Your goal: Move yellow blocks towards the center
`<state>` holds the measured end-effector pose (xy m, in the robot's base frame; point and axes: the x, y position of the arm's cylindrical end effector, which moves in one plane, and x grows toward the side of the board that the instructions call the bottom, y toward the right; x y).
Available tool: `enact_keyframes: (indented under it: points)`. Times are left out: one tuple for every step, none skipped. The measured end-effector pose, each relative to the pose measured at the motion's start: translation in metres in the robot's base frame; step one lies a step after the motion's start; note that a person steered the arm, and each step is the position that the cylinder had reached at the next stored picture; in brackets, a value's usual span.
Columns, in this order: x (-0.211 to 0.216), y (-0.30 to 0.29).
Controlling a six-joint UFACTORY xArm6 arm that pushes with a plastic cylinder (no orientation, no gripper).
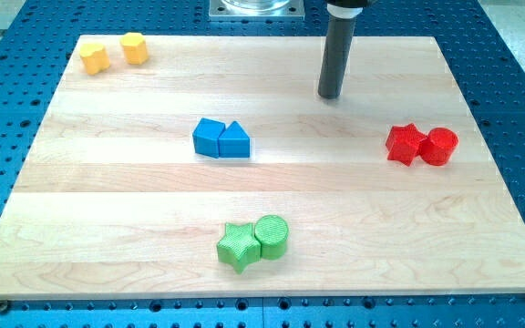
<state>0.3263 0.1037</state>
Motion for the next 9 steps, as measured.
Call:
enact_keyframes:
  points:
    - [0.000, 0.000]
    - [0.003, 0.000]
    - [0.004, -0.001]
    - [0.004, -0.007]
    - [0.004, -0.074]
    - [0.004, -0.103]
    - [0.009, -0.171]
    - [0.009, -0.185]
    - [0.009, -0.197]
